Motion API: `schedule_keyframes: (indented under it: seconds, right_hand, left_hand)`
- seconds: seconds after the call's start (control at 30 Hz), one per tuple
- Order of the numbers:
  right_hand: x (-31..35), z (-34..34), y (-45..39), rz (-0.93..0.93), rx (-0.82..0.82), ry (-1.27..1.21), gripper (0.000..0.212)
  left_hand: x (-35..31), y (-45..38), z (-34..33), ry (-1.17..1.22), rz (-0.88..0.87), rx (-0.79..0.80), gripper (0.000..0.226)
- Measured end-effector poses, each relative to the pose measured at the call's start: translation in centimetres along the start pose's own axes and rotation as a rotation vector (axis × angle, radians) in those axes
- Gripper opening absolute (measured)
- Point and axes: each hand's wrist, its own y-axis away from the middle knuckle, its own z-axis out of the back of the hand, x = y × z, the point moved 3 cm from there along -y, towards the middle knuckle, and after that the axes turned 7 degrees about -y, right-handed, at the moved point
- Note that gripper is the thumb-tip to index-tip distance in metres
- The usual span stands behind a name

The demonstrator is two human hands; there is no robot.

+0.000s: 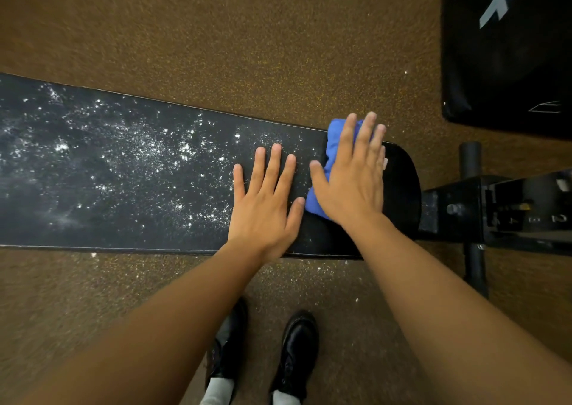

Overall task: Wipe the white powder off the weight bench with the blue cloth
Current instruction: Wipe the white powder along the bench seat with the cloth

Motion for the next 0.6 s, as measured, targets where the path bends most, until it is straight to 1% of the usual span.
schedule_keyframes:
  seconds: [0.07, 0.1, 0.17, 0.23, 0.3, 0.33, 0.4, 0.47, 0.53, 0.6]
  right_hand:
    - [1.1, -0.7, -0.2, -0.049, -0.004, -0.006, 0.074]
    - [1.2, -1.0, 0.2, -0.04, -0.011, -0.012, 0.07]
    - [0.9, -1.2, 1.9, 0.054, -0.004, -0.024, 0.067]
    - [0.2, -0.8, 3.8, 0.188, 0.044, -0.021, 0.068]
    - [-1.2, -0.3, 4.7, 0.244, 0.063, 0.001, 0.07]
    - [-2.0, 0.1, 4.3, 0.21, 0.038, 0.008, 0.071]
    - [-3.1, 0.6, 2.6, 0.06, -0.044, -0.004, 0.071]
    - [-2.6, 0.6, 0.3, -0.044, -0.1, -0.026, 0.071]
    - [-0.7, -0.2, -1.0, -0.04, -0.11, -0.028, 0.071]
    - [1.6, -1.2, -0.1, 0.044, -0.087, -0.003, 0.071]
  left_hand:
    - [0.8, 0.2, 0.5, 0.031, -0.009, -0.013, 0.069]
    - [1.6, 0.3, 0.7, 0.027, -0.006, -0.025, 0.069]
    - [3.8, 0.5, 1.3, -0.005, 0.031, -0.046, 0.069]
    - [6.3, 0.6, 2.0, -0.036, 0.09, -0.055, 0.07]
    - [8.5, 0.9, 2.3, -0.048, 0.14, -0.056, 0.07]
    - [9.2, 1.1, 2.4, -0.045, 0.16, -0.057, 0.07]
    - [10.1, 1.4, 2.2, -0.05, 0.187, -0.051, 0.07]
    - [10.3, 1.5, 1.8, -0.082, 0.205, -0.042, 0.071]
    - [10.2, 1.3, 1.7, -0.093, 0.21, -0.039, 0.071]
    - [10.2, 1.3, 1.7, -0.092, 0.208, -0.04, 0.071]
